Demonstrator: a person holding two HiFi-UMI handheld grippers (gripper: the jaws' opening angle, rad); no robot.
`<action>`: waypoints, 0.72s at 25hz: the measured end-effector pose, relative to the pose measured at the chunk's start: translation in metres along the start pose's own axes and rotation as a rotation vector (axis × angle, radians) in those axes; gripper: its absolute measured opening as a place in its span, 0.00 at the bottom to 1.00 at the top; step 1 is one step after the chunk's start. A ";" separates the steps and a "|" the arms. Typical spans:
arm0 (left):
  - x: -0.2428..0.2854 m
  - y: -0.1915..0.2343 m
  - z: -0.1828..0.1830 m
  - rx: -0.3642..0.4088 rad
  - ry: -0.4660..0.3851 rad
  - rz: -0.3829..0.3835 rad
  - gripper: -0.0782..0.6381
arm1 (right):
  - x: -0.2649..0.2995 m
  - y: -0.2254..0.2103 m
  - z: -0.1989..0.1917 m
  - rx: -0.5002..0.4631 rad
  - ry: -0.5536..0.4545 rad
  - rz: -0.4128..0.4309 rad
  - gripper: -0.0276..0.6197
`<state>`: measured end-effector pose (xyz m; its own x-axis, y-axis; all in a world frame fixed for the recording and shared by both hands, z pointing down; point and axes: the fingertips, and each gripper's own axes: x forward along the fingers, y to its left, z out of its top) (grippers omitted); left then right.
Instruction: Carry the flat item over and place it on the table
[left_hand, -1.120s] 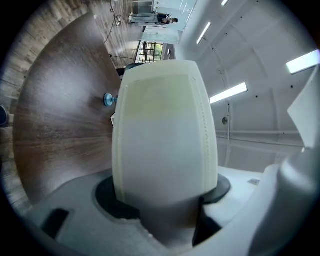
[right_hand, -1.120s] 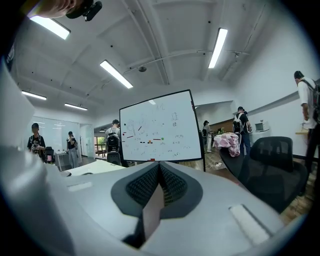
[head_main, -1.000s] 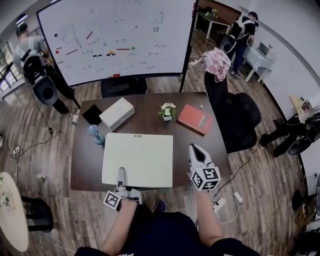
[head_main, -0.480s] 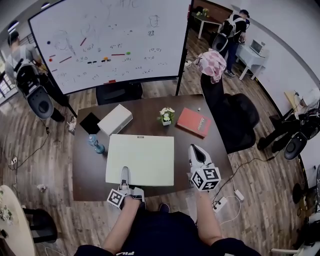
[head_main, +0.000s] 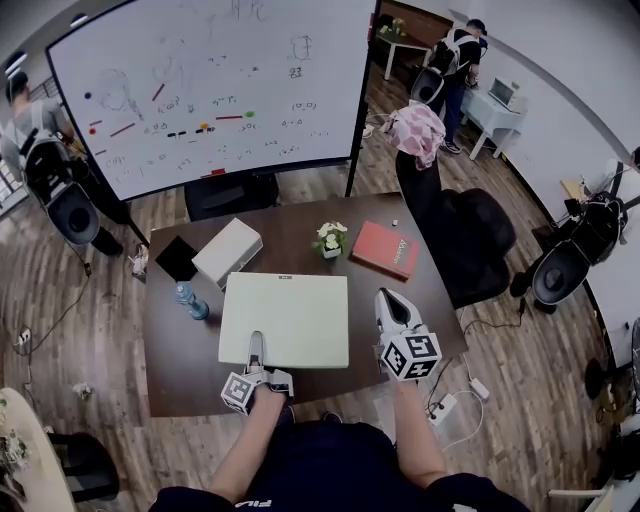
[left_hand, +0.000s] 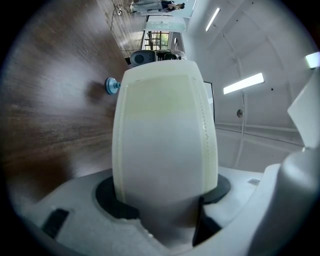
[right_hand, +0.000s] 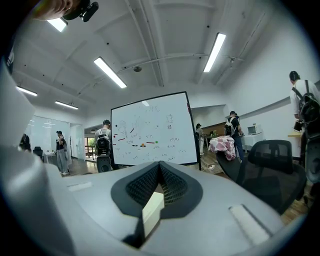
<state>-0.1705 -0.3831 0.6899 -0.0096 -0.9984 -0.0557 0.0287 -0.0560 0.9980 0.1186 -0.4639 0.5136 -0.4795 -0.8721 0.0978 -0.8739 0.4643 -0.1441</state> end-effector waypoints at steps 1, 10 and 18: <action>0.004 0.005 0.000 0.011 0.003 0.014 0.52 | 0.001 0.001 0.001 -0.001 -0.001 0.000 0.05; 0.029 0.040 0.007 0.036 -0.002 0.142 0.52 | 0.012 0.000 -0.003 0.013 0.005 -0.010 0.05; 0.043 0.072 0.010 -0.002 -0.018 0.270 0.52 | 0.018 0.001 -0.007 0.028 0.011 -0.012 0.05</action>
<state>-0.1792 -0.4299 0.7596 -0.0191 -0.9769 0.2128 0.0348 0.2121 0.9766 0.1082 -0.4782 0.5221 -0.4704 -0.8755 0.1105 -0.8768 0.4496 -0.1705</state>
